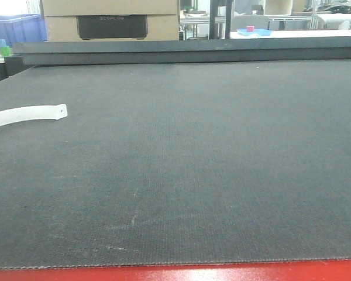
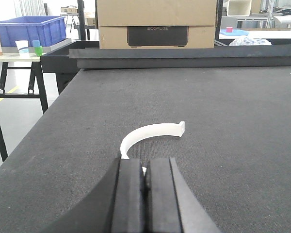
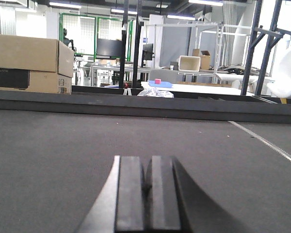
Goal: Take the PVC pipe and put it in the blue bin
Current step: 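Move both grippers down toward the two white curved pipe pieces, then lower both open grippers around the edges of the white arcs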
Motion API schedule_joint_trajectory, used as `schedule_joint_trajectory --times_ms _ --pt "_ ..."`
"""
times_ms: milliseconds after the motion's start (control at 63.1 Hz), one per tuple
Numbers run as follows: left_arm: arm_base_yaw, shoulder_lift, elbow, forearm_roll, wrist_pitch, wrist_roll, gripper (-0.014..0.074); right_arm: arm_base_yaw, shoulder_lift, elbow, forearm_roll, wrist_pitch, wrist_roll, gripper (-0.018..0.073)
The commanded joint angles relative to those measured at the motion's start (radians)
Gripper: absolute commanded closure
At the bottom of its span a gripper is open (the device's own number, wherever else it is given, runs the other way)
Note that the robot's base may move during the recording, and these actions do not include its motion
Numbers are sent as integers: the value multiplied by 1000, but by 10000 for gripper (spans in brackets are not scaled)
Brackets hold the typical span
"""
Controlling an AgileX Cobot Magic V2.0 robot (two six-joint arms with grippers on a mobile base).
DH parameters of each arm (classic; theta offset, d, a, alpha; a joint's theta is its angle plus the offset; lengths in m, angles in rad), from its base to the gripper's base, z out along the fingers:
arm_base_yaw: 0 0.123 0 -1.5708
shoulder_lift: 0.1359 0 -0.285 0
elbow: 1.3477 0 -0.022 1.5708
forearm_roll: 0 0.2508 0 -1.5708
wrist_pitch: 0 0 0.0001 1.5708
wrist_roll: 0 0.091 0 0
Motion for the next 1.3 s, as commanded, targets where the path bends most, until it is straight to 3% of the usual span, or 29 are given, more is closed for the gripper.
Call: schedule_joint_trajectory --times_ms 0,301,475,554,633,808,1061,1283 --pt "1 -3 2 4 -11 0 707 -2 -3 -63 -11 21 -4 721" --pt "1 -3 2 31 -48 0 707 -2 48 -270 -17 211 -4 721" --pt "1 -3 2 30 -257 0 707 -2 176 -396 -17 311 -4 721" --pt "1 -3 -13 -19 -317 0 707 -2 244 -462 -17 386 -4 721" --pt "1 -3 -46 -65 -274 0 707 -2 320 -513 -17 445 -4 721" --pt "1 63 -119 -80 -110 0 707 -2 506 -611 -5 533 -4 721" --pt "1 356 -247 -91 -110 0 707 46 695 -649 12 550 -4 721" --pt "1 666 -397 -101 -112 0 707 63 735 -649 12 530 -4 721"
